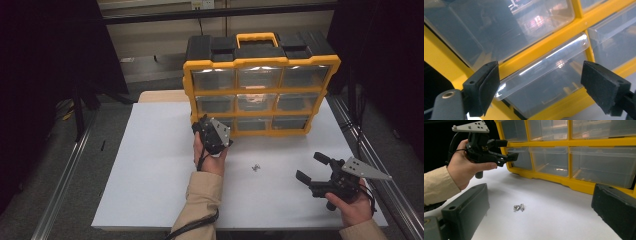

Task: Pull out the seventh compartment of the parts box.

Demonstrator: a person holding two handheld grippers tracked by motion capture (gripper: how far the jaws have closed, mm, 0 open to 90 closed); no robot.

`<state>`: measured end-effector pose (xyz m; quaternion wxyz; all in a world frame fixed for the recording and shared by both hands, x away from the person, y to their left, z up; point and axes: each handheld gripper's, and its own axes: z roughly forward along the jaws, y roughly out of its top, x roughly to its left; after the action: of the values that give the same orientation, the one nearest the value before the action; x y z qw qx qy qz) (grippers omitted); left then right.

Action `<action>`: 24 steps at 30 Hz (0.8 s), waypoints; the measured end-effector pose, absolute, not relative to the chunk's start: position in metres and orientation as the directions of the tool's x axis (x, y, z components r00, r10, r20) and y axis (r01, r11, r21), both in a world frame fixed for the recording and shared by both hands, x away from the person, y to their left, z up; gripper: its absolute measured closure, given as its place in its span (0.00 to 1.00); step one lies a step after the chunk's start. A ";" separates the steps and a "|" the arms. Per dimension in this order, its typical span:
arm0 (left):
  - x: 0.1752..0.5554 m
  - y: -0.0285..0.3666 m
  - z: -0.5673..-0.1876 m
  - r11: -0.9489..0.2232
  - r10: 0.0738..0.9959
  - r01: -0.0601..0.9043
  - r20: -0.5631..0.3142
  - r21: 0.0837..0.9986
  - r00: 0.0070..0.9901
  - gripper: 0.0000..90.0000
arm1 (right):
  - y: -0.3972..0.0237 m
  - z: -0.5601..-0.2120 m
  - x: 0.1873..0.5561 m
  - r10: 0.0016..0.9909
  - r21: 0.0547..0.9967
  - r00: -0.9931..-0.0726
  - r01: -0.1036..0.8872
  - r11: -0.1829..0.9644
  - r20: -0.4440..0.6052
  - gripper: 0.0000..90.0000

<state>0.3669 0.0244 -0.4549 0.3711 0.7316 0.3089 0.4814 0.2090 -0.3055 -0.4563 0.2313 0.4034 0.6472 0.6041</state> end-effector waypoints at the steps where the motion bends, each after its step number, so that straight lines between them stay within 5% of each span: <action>1: 0.367 0.024 -0.455 -0.541 0.805 0.089 0.485 0.836 0.340 0.21 | -0.305 -0.456 0.209 0.801 0.968 -0.568 0.243 -0.057 0.189 0.01; 24: 0.368 0.017 -0.458 -0.683 0.721 0.086 0.650 0.726 0.240 0.42 | -0.306 -0.457 0.209 0.799 0.968 -0.574 0.247 -0.038 0.178 0.02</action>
<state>0.3677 0.0174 -0.4585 0.2879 0.7328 0.2752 0.5517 0.2091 -0.3057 -0.4565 0.2302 0.3999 0.6542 0.5993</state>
